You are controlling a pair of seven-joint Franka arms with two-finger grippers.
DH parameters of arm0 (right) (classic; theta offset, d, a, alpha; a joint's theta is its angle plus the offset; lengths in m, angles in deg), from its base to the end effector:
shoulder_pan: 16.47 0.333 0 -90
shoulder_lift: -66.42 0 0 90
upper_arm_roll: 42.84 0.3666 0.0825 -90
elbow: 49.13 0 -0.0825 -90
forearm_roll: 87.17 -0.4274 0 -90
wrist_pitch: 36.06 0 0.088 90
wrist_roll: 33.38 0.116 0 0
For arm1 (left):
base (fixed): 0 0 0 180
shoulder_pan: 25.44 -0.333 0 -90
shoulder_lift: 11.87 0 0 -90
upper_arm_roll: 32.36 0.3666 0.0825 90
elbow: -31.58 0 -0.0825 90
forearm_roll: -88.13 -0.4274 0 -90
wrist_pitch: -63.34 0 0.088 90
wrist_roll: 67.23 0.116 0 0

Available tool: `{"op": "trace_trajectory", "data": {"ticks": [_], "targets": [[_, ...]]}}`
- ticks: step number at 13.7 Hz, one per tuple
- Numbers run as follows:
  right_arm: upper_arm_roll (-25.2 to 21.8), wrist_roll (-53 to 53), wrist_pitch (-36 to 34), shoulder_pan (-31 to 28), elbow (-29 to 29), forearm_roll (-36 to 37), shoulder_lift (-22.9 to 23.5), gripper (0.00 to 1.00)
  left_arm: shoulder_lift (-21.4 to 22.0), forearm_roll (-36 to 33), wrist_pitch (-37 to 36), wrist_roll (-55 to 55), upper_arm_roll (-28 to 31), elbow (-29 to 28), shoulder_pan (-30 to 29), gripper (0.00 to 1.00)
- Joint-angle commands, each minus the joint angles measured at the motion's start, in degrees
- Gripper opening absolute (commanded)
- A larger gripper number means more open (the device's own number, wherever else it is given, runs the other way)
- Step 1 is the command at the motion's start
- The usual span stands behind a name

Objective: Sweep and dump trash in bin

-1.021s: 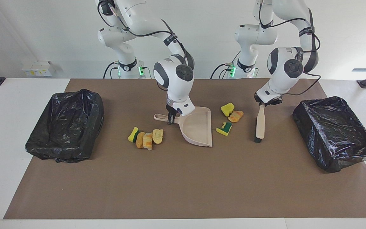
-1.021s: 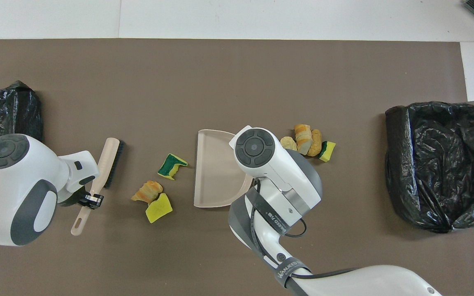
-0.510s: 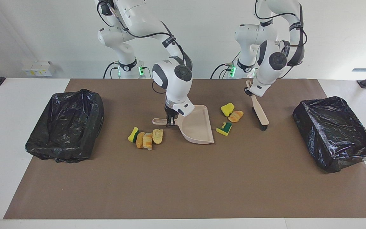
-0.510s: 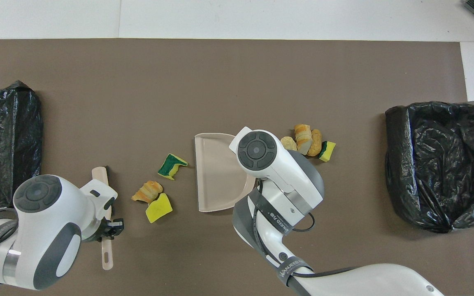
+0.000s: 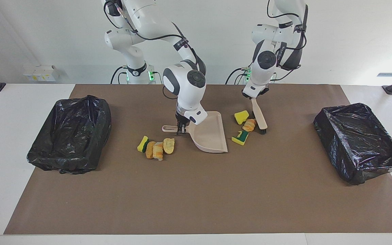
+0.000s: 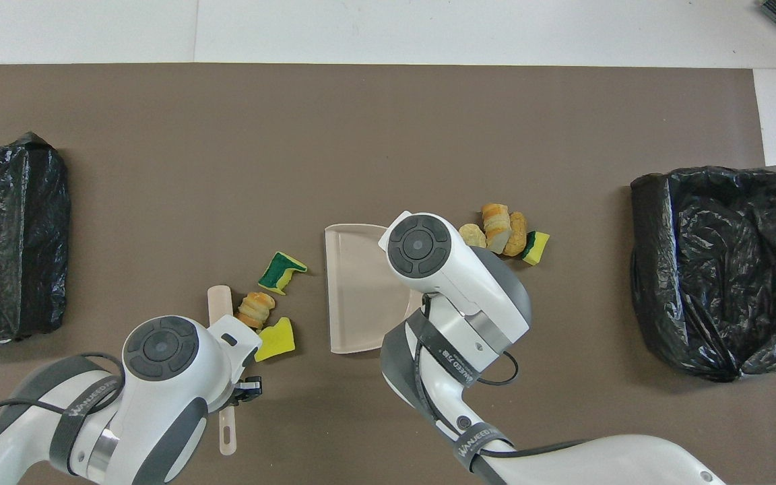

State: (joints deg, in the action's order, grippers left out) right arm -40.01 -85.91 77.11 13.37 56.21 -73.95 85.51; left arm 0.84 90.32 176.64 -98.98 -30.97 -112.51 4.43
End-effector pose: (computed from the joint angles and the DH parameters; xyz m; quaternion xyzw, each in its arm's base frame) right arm 0.5670 0.3416 0.3495 0.6912 0.7101 -0.1115 0.0747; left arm 0.3702 -0.2041 0.3506 -0.9867 -0.0377 0.1453 0.0626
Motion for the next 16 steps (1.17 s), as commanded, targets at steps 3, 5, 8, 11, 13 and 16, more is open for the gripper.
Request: {"op": "trace_trajectory", "data": {"ticks": [3, 5, 8, 11, 13, 16], "targets": [[0.3, 4.1, -4.7, 0.7, -1.1, 2.4, -0.9, 0.0, -3.5, 7.6, 5.9, 1.8, 0.7, 3.0, 4.5, 0.0], [0.3, 4.1, -4.6, 0.7, -1.0, 2.4, -0.9, 0.0, -6.2, 11.9, 7.4, 5.5, 0.7, 5.7, 5.7, 0.0], [0.3, 4.2, -4.4, 0.6, -0.9, 2.4, -0.9, 0.0, -8.9, 12.3, 11.8, 8.8, 0.6, 7.4, 11.3, 0.0], [0.3, 4.2, -4.0, 0.6, -0.8, 2.4, -0.8, 0.0, -10.9, 15.9, 12.1, 13.0, 0.5, 11.8, 14.9, 0.0], [0.4, 4.3, -3.9, 0.6, -0.8, 2.4, -0.8, 0.0, -13.1, 18.5, 11.3, 15.2, 0.5, 15.9, 15.8, 0.0], [0.4, 4.3, -3.8, 0.5, -0.7, 2.3, -0.8, 0.0, -13.7, 19.0, 2.7, 14.4, 1.2, 21.4, 15.1, 0.0]]}}
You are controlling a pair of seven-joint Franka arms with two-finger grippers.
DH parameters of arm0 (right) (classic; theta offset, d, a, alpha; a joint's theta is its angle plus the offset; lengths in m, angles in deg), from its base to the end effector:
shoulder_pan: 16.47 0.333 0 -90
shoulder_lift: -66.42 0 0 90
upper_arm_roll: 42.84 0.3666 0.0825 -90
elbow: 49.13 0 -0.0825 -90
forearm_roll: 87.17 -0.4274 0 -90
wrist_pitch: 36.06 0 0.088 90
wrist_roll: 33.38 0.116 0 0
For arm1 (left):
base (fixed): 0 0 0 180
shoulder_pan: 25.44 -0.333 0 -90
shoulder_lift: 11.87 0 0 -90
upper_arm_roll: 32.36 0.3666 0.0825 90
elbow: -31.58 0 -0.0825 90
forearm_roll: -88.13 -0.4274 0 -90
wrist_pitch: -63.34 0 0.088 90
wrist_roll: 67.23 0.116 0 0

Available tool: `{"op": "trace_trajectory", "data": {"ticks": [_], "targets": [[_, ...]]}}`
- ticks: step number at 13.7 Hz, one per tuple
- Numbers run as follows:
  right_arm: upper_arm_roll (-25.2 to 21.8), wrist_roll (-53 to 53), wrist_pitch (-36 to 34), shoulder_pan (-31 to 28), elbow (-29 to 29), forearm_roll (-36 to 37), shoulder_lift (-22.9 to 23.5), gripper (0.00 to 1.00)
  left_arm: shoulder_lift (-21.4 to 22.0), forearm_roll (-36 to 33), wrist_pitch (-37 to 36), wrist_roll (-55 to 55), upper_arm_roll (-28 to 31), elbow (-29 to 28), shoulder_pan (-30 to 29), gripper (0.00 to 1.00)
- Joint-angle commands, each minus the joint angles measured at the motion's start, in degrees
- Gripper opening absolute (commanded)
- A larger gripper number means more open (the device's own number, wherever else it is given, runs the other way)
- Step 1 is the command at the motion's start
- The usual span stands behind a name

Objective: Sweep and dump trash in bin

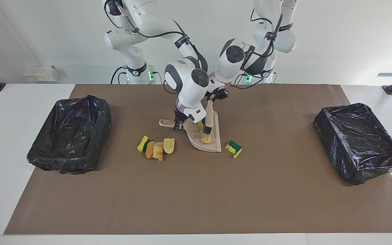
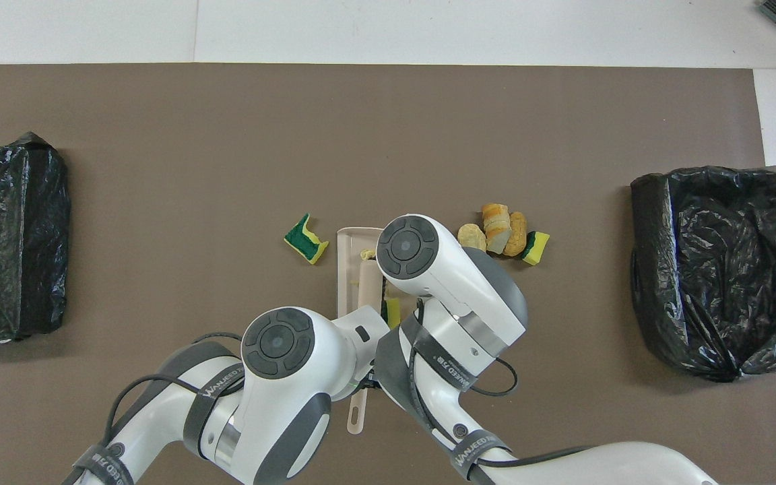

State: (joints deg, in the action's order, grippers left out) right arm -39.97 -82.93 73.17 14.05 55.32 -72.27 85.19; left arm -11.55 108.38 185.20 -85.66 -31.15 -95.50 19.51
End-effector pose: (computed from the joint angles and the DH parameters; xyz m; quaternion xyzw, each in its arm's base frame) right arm 0.5616 0.3428 0.3568 0.7005 0.6951 -0.1343 0.0903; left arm 0.3863 -0.3946 0.3899 0.9813 -0.1188 -0.1110 0.1027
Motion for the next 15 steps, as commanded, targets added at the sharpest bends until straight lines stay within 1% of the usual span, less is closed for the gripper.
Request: {"op": "trace_trajectory", "data": {"ticks": [1, 4, 5, 6, 7, 8, 9, 11, 12, 14, 15], "targets": [[0.4, 1.4, 0.2, -0.2, 0.2, 0.7, -0.5, 0.0, -0.8, 0.5, -9.1, 1.0, 1.5, 4.8, -0.6, 0.0], [0.4, 1.4, 0.3, -0.4, 0.2, 0.7, -0.5, 0.0, 0.6, -0.4, -15.7, 0.8, 1.6, 5.3, -7.1, 0.0], [0.4, 1.5, 0.2, -0.5, 0.2, 0.5, -0.5, 0.0, 0.3, -4.1, -17.9, 1.1, 1.5, 7.2, -9.2, 0.0], [0.4, 1.5, 0.2, -0.6, 0.1, 0.0, -0.3, 0.0, -0.7, -7.9, -20.5, 1.5, 1.4, 10.1, -10.6, 0.0], [0.4, 1.5, 0.2, -1.0, -0.2, -0.4, -0.4, 0.0, -2.5, -9.2, -23.0, 1.6, 1.6, 13.1, -10.8, 0.0], [0.4, 1.2, 0.0, -1.4, -0.5, -0.4, -0.7, 0.0, -4.3, -10.5, -25.2, 2.1, 1.6, 16.2, -12.5, 0.0], [0.4, 1.5, -0.6, -2.1, -0.6, -0.5, -0.8, 0.0, -5.5, -11.4, -26.6, 5.0, 1.6, 18.0, -14.3, 0.0], [0.4, 4.6, -0.9, -2.0, -0.2, -2.1, -1.3, 0.0, -6.8, -11.9, -24.7, 12.3, 1.6, 19.1, -17.9, 0.0], [0.4, 5.1, -0.9, -2.0, -0.2, -2.2, -1.3, 0.0, -8.8, -14.1, -23.6, 15.5, 1.6, 20.2, -19.6, 0.0], [0.3, 4.6, -0.9, -2.1, 0.2, -1.4, -1.5, 0.0, -13.5, -18.7, -22.6, 18.2, 1.6, 24.4, -19.9, 0.0], [0.2, 4.6, -0.7, -2.4, 0.3, -0.8, -1.4, 0.0, -14.7, -20.1, -21.5, 18.3, 1.5, 24.6, -19.5, 0.0]]}}
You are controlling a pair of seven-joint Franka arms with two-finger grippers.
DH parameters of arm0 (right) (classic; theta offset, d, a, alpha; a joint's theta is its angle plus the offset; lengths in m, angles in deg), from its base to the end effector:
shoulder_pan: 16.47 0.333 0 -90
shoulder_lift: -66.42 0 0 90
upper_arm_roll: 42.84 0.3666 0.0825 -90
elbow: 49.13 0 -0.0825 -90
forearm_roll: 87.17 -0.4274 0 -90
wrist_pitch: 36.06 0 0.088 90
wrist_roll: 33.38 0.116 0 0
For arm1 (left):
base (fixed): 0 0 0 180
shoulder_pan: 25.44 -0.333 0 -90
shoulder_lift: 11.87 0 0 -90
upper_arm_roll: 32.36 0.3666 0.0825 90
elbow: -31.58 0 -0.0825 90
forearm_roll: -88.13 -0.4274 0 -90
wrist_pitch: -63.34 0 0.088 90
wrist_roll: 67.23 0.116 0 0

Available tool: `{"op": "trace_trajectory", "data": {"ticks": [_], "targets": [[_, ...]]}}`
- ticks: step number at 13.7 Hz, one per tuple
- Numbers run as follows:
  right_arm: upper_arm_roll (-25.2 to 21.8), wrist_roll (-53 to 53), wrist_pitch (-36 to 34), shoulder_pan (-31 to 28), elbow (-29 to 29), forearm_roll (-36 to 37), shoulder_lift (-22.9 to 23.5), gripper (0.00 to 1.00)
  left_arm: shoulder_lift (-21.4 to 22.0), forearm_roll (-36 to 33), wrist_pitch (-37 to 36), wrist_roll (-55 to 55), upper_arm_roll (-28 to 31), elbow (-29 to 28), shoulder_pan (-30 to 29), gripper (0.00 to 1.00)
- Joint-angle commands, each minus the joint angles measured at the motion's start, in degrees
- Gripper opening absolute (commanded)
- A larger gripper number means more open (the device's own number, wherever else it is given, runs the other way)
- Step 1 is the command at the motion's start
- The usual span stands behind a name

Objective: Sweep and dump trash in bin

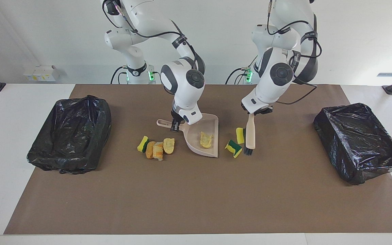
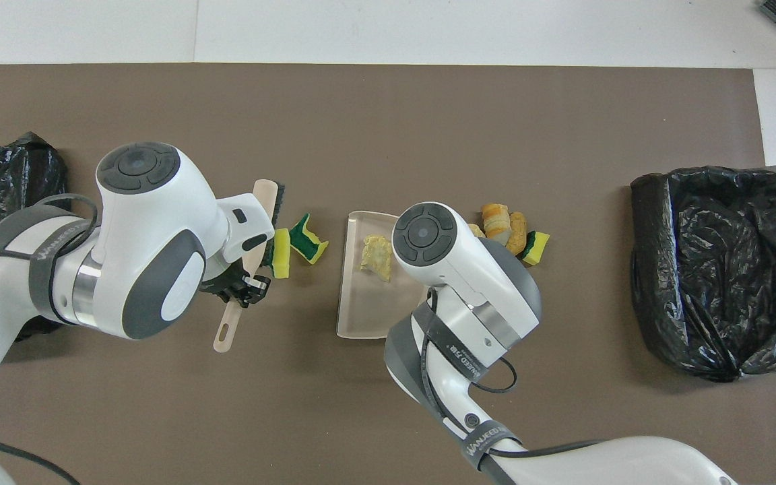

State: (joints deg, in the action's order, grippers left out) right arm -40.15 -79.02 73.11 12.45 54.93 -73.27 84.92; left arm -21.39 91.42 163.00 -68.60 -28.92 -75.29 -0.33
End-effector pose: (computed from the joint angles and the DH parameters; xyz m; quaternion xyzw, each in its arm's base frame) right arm 0.5726 0.3272 0.3627 0.7382 0.6569 -0.1268 0.0866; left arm 0.5665 -0.2328 0.4287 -0.9752 0.1653 0.1468 0.0071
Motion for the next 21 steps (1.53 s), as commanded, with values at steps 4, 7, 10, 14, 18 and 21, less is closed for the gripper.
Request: {"op": "trace_trajectory", "data": {"ticks": [4, 7, 10, 14, 18, 21], "targets": [[0.5, 1.5, 1.3, -2.6, 1.0, 0.8, -0.7, 0.0, -4.7, -0.6, 5.3, 4.7, -1.2, 2.5, 0.6, 0.0], [0.6, 2.2, 0.3, -1.7, 2.1, 0.3, -1.7, 0.0, -4.6, 2.4, 3.8, 6.7, -1.7, 2.7, 0.7, 0.0], [0.6, 3.5, 0.3, -1.6, 2.0, -0.2, -1.7, 0.0, -3.7, 13.7, 0.6, 7.3, -3.3, 3.2, 0.6, 0.0], [0.7, 3.2, 1.4, -1.4, 2.0, -0.3, -1.6, 0.0, -2.5, 25.3, -5.5, 13.8, -3.6, 3.0, -5.8, 0.0], [0.8, 3.1, 1.4, -1.4, 2.0, -0.4, -1.6, 0.0, -2.5, 25.5, -4.4, 22.4, -2.8, 2.5, -12.7, 0.0], [0.8, 2.6, 1.7, -1.5, 2.1, -0.4, -1.5, 0.0, -2.4, 24.2, 5.1, 20.0, -2.7, -2.0, -10.9, 0.0]]}}
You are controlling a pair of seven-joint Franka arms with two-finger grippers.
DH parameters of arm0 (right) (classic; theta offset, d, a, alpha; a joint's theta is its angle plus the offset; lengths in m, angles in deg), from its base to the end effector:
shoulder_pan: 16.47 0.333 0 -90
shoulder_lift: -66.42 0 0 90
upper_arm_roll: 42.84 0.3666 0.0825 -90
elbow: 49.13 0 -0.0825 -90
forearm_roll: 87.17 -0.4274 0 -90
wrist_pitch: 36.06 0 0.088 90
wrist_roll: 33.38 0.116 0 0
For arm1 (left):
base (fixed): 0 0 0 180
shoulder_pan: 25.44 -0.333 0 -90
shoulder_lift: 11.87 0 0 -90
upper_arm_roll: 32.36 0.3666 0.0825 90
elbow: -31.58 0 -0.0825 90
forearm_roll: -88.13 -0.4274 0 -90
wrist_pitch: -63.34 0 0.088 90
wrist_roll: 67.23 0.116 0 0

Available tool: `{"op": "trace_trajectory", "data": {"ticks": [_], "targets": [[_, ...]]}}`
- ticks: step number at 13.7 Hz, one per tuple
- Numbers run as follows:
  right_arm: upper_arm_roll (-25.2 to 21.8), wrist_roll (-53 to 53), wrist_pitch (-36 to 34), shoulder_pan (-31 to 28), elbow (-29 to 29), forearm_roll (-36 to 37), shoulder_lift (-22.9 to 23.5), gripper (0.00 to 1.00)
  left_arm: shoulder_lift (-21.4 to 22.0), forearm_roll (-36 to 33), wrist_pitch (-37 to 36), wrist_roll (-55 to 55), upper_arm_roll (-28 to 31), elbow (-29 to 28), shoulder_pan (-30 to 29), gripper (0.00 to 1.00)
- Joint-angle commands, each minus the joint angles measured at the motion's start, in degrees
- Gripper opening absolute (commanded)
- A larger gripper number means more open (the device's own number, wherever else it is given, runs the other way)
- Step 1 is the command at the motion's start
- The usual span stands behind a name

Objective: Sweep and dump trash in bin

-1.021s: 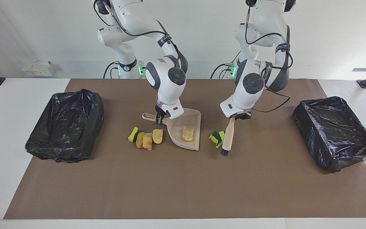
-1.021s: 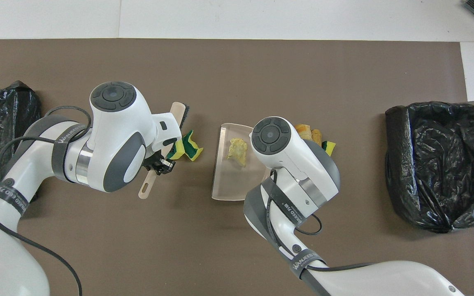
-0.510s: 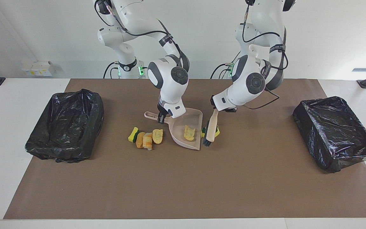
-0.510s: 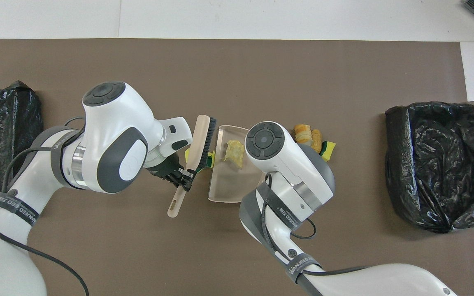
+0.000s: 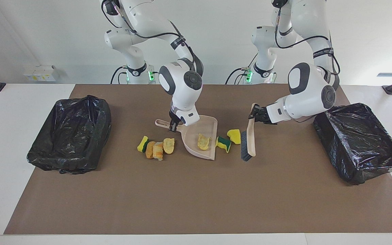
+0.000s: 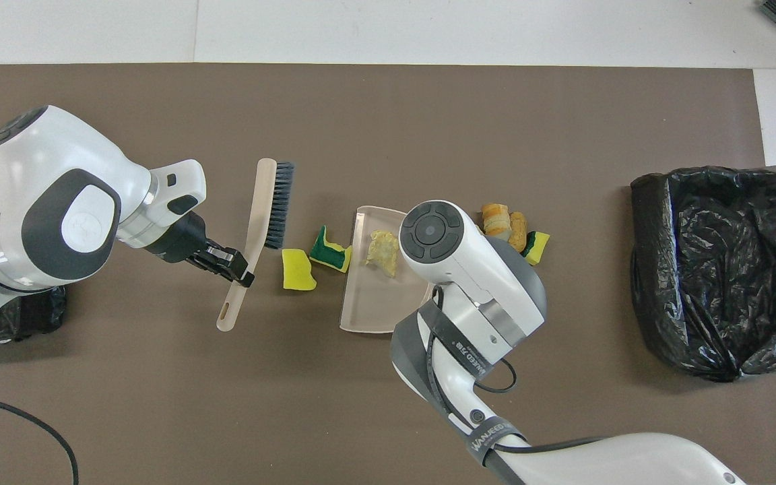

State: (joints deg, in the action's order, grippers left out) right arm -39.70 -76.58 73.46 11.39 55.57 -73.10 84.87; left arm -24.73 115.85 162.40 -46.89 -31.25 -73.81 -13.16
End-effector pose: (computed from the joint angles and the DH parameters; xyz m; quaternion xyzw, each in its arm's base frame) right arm 0.5741 0.3196 0.3585 0.7543 0.6381 -0.1273 0.0880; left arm 0.6069 -0.1682 0.4139 0.9427 -0.1862 -0.1432 0.2371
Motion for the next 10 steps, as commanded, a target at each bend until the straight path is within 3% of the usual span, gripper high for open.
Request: {"op": "trace_trajectory", "data": {"ticks": [1, 4, 7, 10], "targets": [[0.4, 0.1, 1.5, -0.4, 1.5, -0.5, -1.5, 0.0, 0.9, -4.6, 7.4, -6.7, -0.4, -4.2, 3.9, 0.0], [0.4, -4.8, 2.8, -0.7, 2.1, -0.4, -1.0, 0.0, 0.9, -19.3, 6.6, -15.1, -0.5, -4.4, 6.3, 0.0], [0.4, -8.6, 3.5, -0.8, 2.0, -1.1, -0.8, 0.0, 1.2, -24.3, 1.7, -20.4, -0.6, -6.9, 7.9, 0.0], [0.4, -8.7, 3.4, -0.6, 2.1, -1.1, -0.9, 0.0, 3.1, -24.4, 2.0, -28.6, -0.9, -9.9, 12.2, 0.0]]}}
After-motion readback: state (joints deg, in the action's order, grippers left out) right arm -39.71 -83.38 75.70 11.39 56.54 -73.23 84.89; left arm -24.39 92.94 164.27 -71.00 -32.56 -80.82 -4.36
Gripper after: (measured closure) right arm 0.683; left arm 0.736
